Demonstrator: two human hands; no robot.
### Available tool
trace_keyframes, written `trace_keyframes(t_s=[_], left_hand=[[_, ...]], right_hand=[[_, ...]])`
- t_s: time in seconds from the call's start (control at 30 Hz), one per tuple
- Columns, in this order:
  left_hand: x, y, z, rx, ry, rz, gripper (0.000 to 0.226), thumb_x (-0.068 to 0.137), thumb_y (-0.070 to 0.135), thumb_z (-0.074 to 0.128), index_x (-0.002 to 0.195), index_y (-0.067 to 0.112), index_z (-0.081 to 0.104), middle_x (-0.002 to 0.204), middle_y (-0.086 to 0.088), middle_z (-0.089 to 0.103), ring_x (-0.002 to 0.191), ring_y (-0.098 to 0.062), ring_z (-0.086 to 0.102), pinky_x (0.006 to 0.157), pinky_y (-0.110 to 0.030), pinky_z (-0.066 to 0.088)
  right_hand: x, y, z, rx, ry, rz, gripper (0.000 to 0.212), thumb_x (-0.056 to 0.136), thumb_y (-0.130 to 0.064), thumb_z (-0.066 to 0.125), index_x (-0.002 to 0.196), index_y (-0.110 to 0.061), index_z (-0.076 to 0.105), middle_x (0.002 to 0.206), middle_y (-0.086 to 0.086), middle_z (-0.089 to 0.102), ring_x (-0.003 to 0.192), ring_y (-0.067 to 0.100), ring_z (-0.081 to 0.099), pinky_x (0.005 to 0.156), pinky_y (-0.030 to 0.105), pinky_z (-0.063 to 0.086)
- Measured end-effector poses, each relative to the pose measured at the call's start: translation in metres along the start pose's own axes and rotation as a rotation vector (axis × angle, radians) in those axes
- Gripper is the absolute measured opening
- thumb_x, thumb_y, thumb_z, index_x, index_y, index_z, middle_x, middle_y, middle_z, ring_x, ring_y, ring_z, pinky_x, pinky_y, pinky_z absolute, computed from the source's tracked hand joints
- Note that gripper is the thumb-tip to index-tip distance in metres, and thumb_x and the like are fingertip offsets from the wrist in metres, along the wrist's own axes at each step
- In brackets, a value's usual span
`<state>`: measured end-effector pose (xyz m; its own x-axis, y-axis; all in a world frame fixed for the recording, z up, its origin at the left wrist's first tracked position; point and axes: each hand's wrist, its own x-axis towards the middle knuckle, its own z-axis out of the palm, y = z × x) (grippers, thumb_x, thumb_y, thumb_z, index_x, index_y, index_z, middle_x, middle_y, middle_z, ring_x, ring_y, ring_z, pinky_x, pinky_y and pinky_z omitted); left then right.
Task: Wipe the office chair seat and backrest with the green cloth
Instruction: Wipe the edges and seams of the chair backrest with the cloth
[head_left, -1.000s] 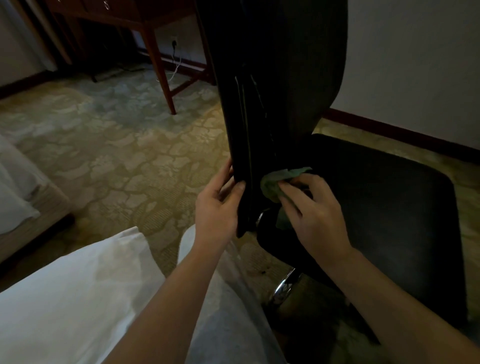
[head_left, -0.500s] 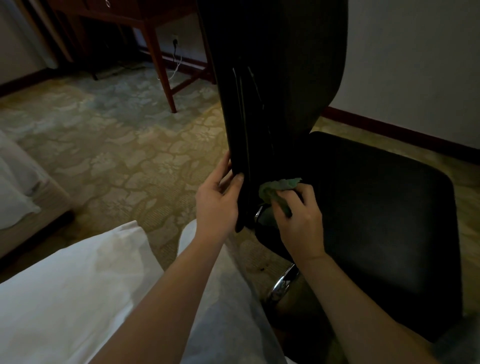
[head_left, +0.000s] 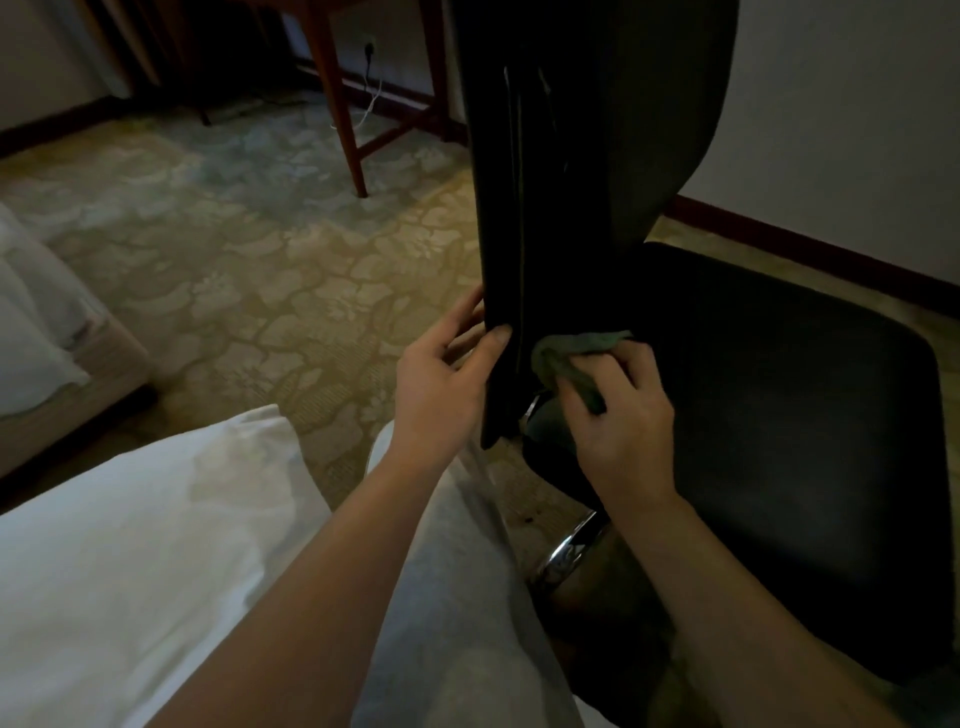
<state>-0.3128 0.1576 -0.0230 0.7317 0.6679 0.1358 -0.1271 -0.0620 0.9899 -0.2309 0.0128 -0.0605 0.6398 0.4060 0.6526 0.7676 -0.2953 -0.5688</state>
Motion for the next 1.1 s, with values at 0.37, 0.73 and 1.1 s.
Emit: trace_keyframes(t_s=[0.37, 0.73, 1.1], left_hand=[[-0.002, -0.012, 0.001, 0.034, -0.015, -0.035, 0.058, 0.096, -0.002, 0.064, 0.131, 0.043, 0.054, 0.132, 0.005, 0.067, 0.123, -0.007, 0.062, 0.104, -0.033, 0.053], [-0.005, -0.021, 0.005, -0.024, 0.002, -0.005, 0.06, 0.097, -0.005, 0.061, 0.132, 0.043, 0.053, 0.134, 0.005, 0.066, 0.126, -0.009, 0.061, 0.104, -0.036, 0.053], [-0.008, -0.017, 0.008, -0.062, 0.016, 0.006, 0.054, 0.098, -0.003, 0.06, 0.134, 0.038, 0.055, 0.131, 0.003, 0.067, 0.123, -0.009, 0.063, 0.104, -0.036, 0.053]], right_hand=[[-0.029, 0.023, 0.042, -0.191, -0.181, 0.145, 0.02, 0.082, -0.002, 0.073, 0.102, -0.005, 0.071, 0.108, 0.014, 0.056, 0.091, 0.027, 0.061, 0.066, 0.037, 0.056], [-0.016, 0.013, 0.009, -0.2, -0.072, -0.003, 0.016, 0.087, -0.007, 0.072, 0.102, -0.002, 0.073, 0.099, 0.016, 0.058, 0.083, 0.024, 0.06, 0.064, 0.033, 0.054], [-0.027, 0.008, 0.04, -0.224, -0.332, 0.178, 0.029, 0.086, -0.013, 0.074, 0.115, -0.012, 0.071, 0.114, 0.006, 0.059, 0.095, 0.02, 0.062, 0.079, 0.032, 0.058]])
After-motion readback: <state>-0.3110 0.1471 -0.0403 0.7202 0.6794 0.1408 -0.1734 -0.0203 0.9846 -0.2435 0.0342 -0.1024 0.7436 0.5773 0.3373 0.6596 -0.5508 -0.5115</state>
